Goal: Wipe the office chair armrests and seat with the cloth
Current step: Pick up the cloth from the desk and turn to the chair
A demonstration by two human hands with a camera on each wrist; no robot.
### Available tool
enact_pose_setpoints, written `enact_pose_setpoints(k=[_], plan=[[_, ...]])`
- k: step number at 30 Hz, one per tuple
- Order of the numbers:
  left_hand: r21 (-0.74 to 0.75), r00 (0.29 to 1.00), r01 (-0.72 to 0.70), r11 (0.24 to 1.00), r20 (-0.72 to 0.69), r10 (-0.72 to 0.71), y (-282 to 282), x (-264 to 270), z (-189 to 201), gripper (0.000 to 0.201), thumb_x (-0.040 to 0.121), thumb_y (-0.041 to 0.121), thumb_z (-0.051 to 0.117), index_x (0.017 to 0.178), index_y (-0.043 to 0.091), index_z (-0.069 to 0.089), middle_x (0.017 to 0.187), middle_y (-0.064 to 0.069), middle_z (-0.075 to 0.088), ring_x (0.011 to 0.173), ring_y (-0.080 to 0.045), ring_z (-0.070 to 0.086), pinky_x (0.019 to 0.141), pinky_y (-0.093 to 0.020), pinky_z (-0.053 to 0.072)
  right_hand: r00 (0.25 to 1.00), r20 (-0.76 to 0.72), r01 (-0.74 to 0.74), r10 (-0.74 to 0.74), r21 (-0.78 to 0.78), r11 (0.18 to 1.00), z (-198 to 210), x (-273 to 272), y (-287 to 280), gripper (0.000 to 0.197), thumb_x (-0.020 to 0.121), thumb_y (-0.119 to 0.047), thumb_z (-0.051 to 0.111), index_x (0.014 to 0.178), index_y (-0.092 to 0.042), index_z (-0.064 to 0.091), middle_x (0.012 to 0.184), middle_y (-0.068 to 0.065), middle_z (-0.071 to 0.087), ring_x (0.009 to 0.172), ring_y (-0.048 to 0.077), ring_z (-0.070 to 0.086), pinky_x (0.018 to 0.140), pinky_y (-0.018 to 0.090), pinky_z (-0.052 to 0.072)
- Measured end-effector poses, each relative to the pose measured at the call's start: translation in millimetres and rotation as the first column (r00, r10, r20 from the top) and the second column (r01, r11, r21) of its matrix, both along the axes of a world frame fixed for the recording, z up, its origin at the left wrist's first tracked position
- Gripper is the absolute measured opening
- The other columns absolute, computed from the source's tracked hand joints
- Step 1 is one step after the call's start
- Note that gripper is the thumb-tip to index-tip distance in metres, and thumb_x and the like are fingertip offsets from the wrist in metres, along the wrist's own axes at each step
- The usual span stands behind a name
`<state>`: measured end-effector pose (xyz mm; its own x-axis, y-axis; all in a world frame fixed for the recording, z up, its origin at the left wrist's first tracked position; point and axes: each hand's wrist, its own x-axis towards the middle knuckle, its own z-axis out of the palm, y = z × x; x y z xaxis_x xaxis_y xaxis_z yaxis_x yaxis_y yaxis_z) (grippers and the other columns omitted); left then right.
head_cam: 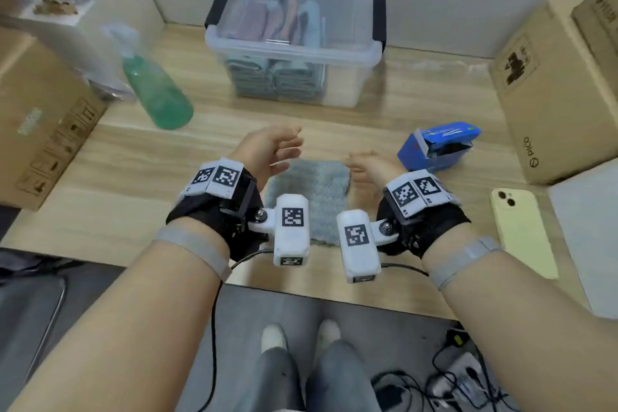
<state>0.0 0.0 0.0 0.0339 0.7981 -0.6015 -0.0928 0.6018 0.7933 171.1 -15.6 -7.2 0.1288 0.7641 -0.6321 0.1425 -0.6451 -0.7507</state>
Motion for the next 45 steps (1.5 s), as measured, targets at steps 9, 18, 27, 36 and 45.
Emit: enact_pose_setpoints(k=[9,18,27,36,45], plan=[[-0.134,0.946,-0.048,0.990,-0.323,0.002,-19.8,-21.5,-74.7,0.034,0.078,0.011,0.064,0.110,0.004,0.056,0.108,-0.019,0.059,0.099,-0.030,0.056,0.075,-0.034,0.039,0.997,-0.045,0.060,-0.064,-0.079,0.995,-84.7,-9.6,-8.5,0.057,0.066,-0.013,0.073,0.118,-0.001,0.055,0.120,0.018,0.062,0.107,0.033,0.061,0.098,0.049,0.048],[-0.122,0.999,0.048,0.991,-0.011,-0.049,-35.9,-10.5,-72.2,0.018,0.084,0.017,0.060,0.100,0.010,0.062,0.106,-0.013,0.067,0.088,-0.025,0.066,0.076,-0.035,0.055,0.993,-0.110,0.033,-0.046,-0.121,0.992,-67.4,-23.9,-26.7,0.047,0.068,-0.020,0.079,0.109,-0.004,0.062,0.109,0.017,0.069,0.095,0.032,0.067,0.092,0.049,0.052],[-0.042,0.919,-0.346,0.937,0.186,0.347,-109.8,-30.5,-73.4,0.019,0.089,0.017,0.053,0.106,0.015,0.058,0.102,-0.009,0.068,0.086,-0.021,0.070,0.074,-0.036,0.058,0.951,-0.212,-0.211,0.223,0.078,0.974,-60.5,-48.1,-54.8,0.023,0.076,-0.008,0.071,0.096,-0.012,0.060,0.081,-0.003,0.065,0.061,0.000,0.064,0.053,0.009,0.054],[0.016,0.607,-0.780,0.625,0.261,0.751,-261.7,-84.8,-83.5,0.018,0.084,0.008,0.056,0.101,0.014,0.061,0.088,0.001,0.076,0.082,-0.015,0.072,0.066,-0.027,0.057,0.620,-0.373,-0.717,0.690,0.087,0.691,-73.7,-144.9,-126.8,0.032,0.073,0.000,0.070,0.103,-0.009,0.060,0.093,0.000,0.068,0.074,0.005,0.070,0.069,0.022,0.059],[-0.067,0.201,-0.974,0.216,0.175,0.964,-436.8,-124.8,-95.0,0.038,0.082,0.016,0.062,0.117,0.005,0.055,0.115,-0.016,0.066,0.100,-0.028,0.067,0.081,-0.042,0.055,0.294,-0.487,-0.954,0.823,-0.104,0.280,-93.0,-250.0,-265.8,0.054,0.062,-0.009,0.079,0.112,-0.004,0.061,0.118,0.017,0.066,0.105,0.031,0.064,0.096,0.051,0.049]])
